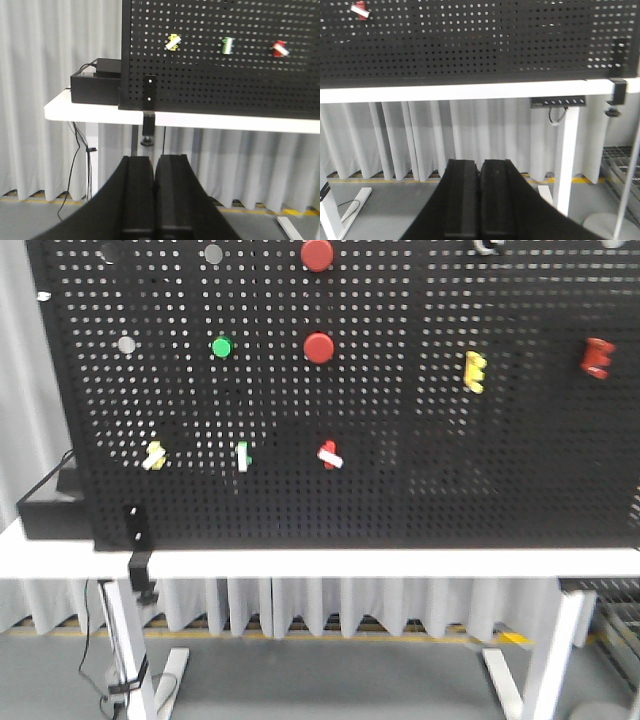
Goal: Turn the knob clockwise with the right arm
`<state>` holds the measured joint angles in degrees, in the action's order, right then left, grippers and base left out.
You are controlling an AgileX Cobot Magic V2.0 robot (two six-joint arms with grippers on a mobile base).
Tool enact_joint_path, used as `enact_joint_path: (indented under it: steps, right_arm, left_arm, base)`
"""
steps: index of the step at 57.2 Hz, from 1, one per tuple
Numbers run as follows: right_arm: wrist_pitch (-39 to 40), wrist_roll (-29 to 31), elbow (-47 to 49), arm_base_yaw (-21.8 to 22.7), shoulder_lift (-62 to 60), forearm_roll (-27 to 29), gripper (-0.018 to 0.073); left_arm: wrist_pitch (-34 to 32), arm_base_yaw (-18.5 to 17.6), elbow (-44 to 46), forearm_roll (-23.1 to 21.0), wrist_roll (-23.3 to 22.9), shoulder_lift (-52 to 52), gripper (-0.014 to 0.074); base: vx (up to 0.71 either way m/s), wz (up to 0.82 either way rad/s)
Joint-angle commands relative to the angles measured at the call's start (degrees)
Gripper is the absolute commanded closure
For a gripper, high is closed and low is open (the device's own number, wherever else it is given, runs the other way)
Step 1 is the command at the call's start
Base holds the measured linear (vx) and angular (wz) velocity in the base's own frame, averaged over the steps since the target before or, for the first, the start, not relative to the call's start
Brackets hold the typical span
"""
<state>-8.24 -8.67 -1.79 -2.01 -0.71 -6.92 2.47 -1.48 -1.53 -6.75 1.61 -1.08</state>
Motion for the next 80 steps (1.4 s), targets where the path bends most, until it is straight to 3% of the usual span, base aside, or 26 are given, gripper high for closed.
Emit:
enact_joint_path:
  steps: [1, 46, 80]
  right_arm:
    - [4.7, 0.3, -0.3, 0.4, -0.6, -0.2, 0.0568]
    - [4.7, 0.3, -0.3, 0.4, -0.6, -0.2, 0.0568]
    - [4.7, 0.3, -0.3, 0.4, -0.6, -0.2, 0.0568]
  left_arm:
    - [-4.7, 0.1, -0.7, -0.4, -0.6, 0.0, 0.0603]
    - [-4.7, 0.1, -0.7, -0.4, -0.6, 0.0, 0.0603]
    - [-4.7, 0.1, -0.7, -0.4, -0.6, 0.0, 0.0603]
  base:
    - [0.4, 0.04]
    - [0.35, 0.03]
    - [0.15, -0.05]
